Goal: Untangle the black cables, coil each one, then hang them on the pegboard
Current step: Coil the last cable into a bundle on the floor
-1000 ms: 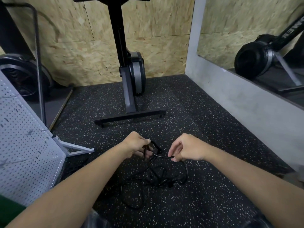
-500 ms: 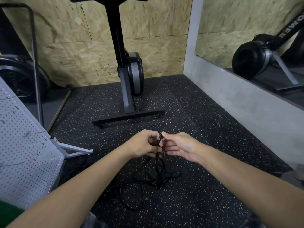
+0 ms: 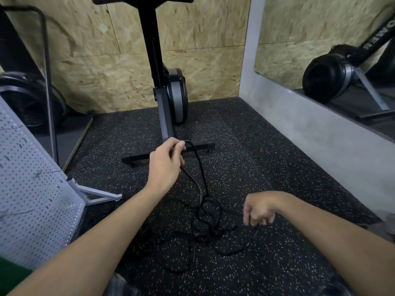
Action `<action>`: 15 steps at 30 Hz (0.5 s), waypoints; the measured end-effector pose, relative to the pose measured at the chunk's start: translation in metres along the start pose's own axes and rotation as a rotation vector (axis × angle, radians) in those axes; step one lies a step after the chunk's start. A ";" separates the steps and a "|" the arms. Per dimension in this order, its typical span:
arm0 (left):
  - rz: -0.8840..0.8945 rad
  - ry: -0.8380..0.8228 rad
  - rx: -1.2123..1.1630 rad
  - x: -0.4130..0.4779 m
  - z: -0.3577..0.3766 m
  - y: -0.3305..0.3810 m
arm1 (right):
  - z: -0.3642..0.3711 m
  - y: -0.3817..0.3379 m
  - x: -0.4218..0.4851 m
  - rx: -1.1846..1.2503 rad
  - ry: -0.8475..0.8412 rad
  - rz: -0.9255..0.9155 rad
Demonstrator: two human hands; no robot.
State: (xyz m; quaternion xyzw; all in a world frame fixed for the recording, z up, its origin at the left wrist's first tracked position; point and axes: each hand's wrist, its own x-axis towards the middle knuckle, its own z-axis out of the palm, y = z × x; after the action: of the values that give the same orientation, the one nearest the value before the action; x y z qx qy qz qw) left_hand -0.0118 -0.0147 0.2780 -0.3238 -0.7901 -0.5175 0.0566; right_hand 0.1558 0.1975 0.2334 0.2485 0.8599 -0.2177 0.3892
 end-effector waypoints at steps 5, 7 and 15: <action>0.026 0.082 -0.075 0.003 -0.002 0.014 | 0.008 0.005 0.009 -0.147 -0.055 0.105; 0.049 0.100 -0.123 0.001 -0.002 0.025 | 0.007 -0.003 0.007 -0.131 -0.045 0.117; 0.058 0.141 -0.271 0.007 -0.013 0.039 | -0.001 -0.003 0.005 -0.146 0.147 0.059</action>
State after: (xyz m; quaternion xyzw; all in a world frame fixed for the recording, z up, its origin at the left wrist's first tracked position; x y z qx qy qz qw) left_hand 0.0015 -0.0127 0.3179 -0.3141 -0.6974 -0.6388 0.0828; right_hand 0.1506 0.1965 0.2307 0.2599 0.8920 -0.1245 0.3484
